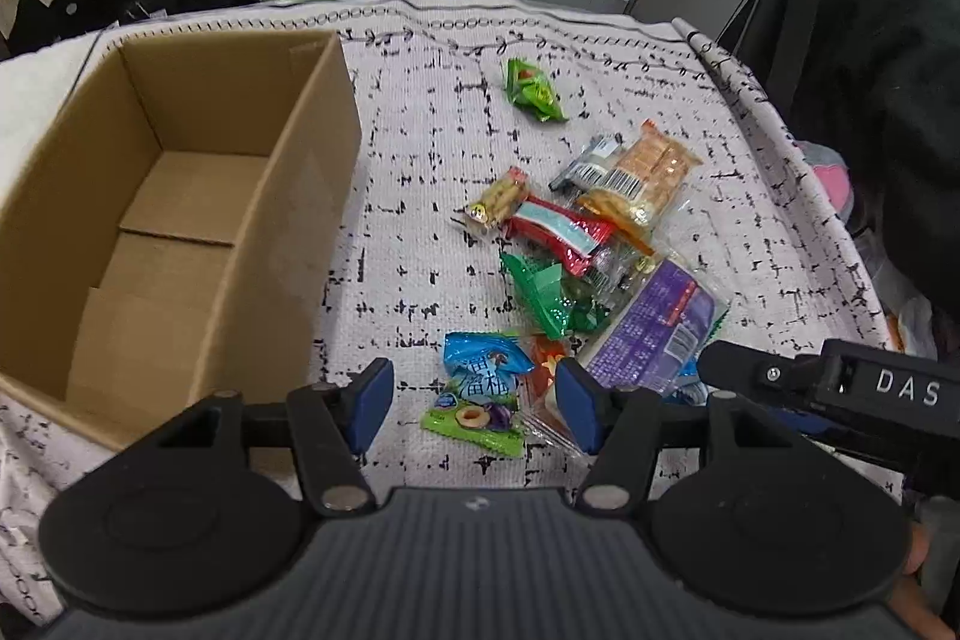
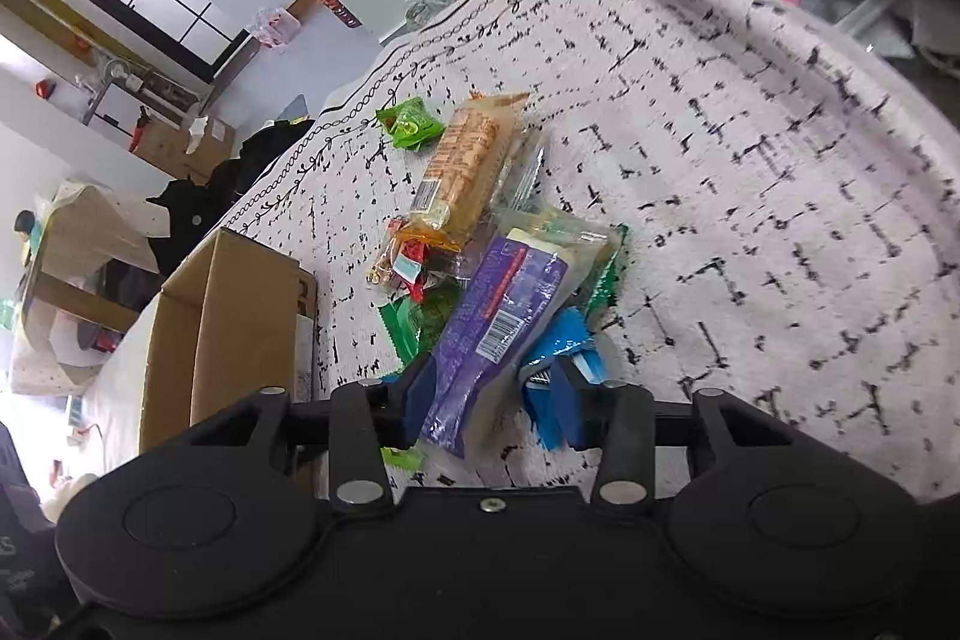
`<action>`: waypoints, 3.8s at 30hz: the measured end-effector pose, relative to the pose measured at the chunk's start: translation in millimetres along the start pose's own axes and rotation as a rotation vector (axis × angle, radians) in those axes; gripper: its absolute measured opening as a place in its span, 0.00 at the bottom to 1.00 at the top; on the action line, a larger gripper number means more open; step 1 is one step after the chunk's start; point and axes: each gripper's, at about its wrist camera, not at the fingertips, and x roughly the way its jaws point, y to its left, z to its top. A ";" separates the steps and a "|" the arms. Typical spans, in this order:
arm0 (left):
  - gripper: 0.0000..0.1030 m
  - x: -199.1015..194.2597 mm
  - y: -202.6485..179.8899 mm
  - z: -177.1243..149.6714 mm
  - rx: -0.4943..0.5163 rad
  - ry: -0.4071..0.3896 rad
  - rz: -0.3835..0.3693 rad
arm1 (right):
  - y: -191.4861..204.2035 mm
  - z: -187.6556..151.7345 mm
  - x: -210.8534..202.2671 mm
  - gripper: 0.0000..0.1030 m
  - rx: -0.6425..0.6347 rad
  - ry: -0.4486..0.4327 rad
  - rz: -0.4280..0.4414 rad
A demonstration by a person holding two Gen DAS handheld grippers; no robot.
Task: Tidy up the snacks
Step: 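Grasp the purple bar with the right tool while the left tool grasps the blue packet, then carry both snacks over the cardboard box and open both tools to drop them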
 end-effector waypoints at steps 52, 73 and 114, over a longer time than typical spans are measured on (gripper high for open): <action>0.28 -25.2 26.2 8.9 -0.064 -0.045 -0.099 | 38.6 -6.4 -9.2 0.24 -0.090 -0.056 -0.025; 0.28 -84.2 117.8 17.5 -0.238 -0.150 -0.080 | 134.2 -13.6 -13.3 0.24 -0.180 -0.106 0.046; 0.78 -69.3 160.2 18.3 -0.397 -0.120 0.029 | 165.4 -19.5 5.6 0.46 -0.224 -0.054 -0.036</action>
